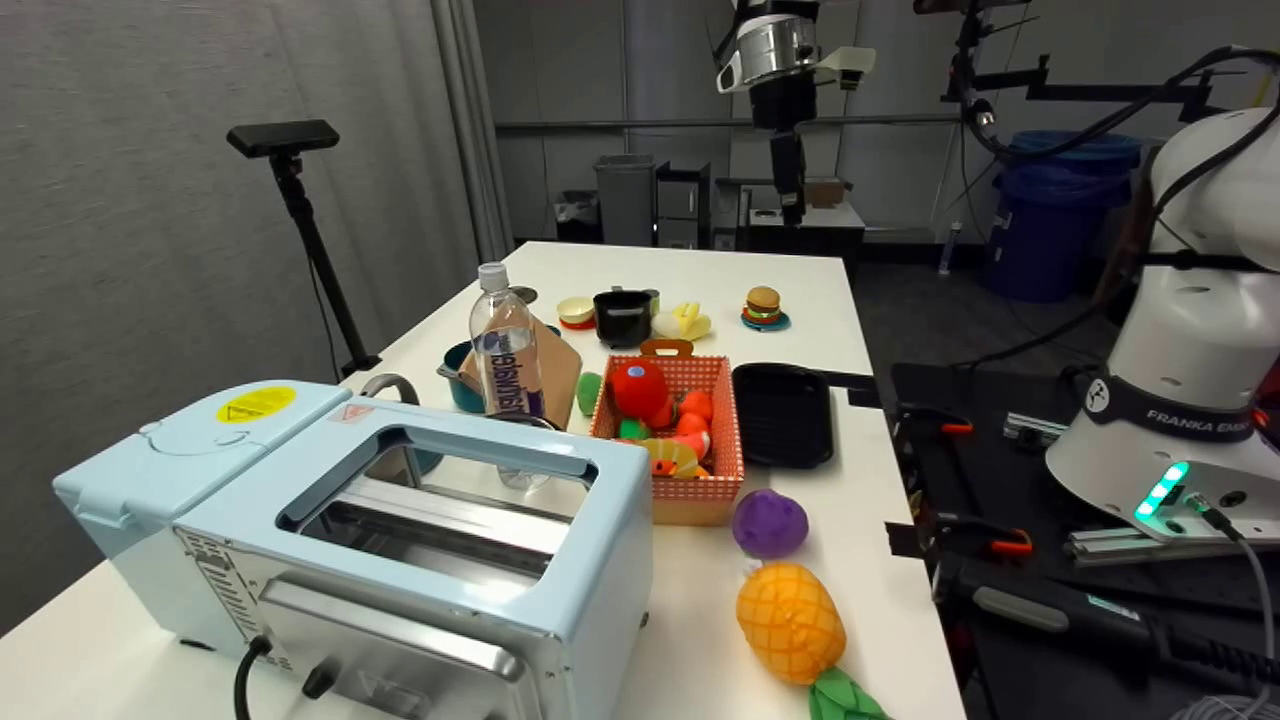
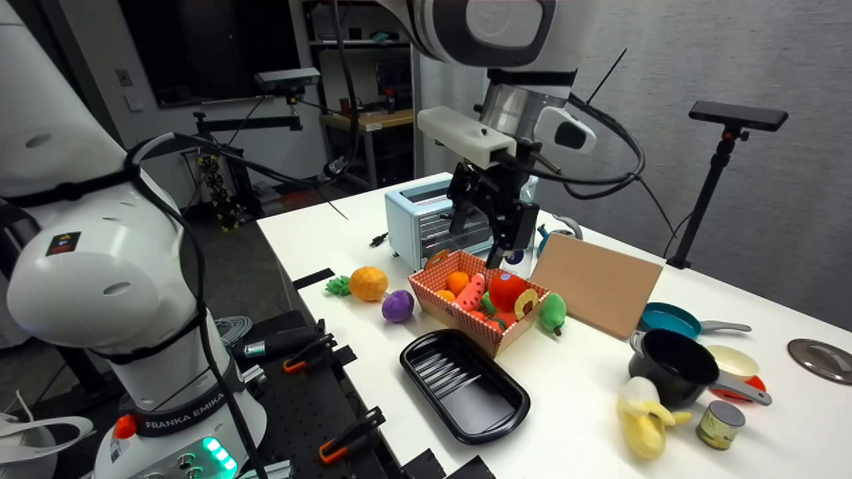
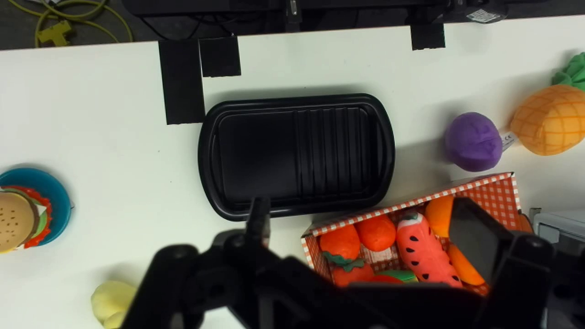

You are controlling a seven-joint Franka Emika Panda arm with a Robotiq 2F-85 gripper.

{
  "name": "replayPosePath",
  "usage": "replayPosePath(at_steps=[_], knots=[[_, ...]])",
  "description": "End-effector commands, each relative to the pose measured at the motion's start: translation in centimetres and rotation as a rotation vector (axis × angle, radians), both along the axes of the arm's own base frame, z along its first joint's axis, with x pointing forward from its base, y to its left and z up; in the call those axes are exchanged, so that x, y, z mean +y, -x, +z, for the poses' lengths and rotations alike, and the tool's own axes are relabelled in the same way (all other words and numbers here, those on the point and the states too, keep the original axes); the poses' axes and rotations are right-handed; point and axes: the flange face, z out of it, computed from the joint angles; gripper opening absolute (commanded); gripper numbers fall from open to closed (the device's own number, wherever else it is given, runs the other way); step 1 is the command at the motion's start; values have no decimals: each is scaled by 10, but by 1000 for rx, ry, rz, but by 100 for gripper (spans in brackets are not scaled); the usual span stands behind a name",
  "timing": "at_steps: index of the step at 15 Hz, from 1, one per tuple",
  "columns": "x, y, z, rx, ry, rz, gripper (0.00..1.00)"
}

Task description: Take the tomato toy out of the basket and place it on the table

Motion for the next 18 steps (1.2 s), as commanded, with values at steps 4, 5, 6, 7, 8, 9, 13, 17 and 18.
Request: replayPosePath(at_steps=[4, 5, 6, 7, 8, 9, 13, 17, 18], knots=[[1, -1, 0, -6, 1, -9, 100], [1, -1, 0, -6, 4, -3, 100], [1, -1, -1, -1, 5, 0, 100], [2, -1, -1, -1, 4, -2, 100], [2, -1, -1, -2, 6, -2, 100], [2, -1, -1, -2, 7, -1, 100], [1, -2, -1, -15, 21, -27, 100], [0, -5, 0, -46, 46, -64, 100], [-1, -6, 0, -55, 54, -76, 100]])
